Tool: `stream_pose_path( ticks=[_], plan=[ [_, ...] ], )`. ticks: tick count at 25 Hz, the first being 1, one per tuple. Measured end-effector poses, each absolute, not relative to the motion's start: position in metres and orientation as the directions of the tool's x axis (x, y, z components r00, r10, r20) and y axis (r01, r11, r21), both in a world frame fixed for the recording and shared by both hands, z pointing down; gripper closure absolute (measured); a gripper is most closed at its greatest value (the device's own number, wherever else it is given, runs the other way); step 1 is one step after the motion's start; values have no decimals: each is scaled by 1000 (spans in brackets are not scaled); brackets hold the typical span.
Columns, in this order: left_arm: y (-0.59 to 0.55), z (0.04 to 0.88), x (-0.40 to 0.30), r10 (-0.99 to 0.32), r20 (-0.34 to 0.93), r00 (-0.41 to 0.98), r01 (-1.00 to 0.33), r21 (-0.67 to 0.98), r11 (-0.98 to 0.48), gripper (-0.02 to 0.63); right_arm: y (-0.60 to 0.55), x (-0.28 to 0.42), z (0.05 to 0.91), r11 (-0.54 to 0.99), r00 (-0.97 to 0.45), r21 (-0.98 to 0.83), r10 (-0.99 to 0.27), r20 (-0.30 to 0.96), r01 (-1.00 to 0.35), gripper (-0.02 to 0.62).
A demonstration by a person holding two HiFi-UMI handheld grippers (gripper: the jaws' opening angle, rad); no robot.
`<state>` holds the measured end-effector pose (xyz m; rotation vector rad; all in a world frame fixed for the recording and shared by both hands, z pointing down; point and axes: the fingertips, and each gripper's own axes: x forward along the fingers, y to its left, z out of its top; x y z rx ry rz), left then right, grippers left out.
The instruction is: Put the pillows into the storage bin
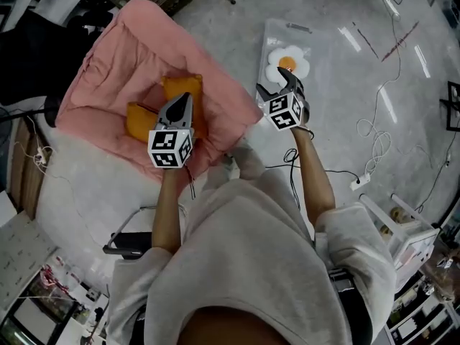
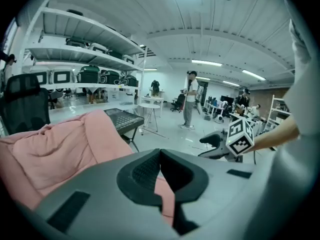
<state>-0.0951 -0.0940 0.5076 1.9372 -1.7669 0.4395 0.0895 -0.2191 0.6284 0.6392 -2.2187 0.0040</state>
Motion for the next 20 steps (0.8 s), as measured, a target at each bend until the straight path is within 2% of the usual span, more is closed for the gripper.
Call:
stream_pose_path(
  ticks=[11,15,20],
  plan=[
    [45,517,-218,-801,561,-208,-938,118,326,594,-117,-101,650,988,-671,144,-141,728,-52,249],
    [109,527,-250,-749,577,-325,-872,125,474,594,-56,-162,665,984,-672,115,6,741,136,249],
    [167,544,-276,-702,593,-395,-810,136,571,594,8,-207,692,960,-633,68,124,764,270,249]
  ],
)
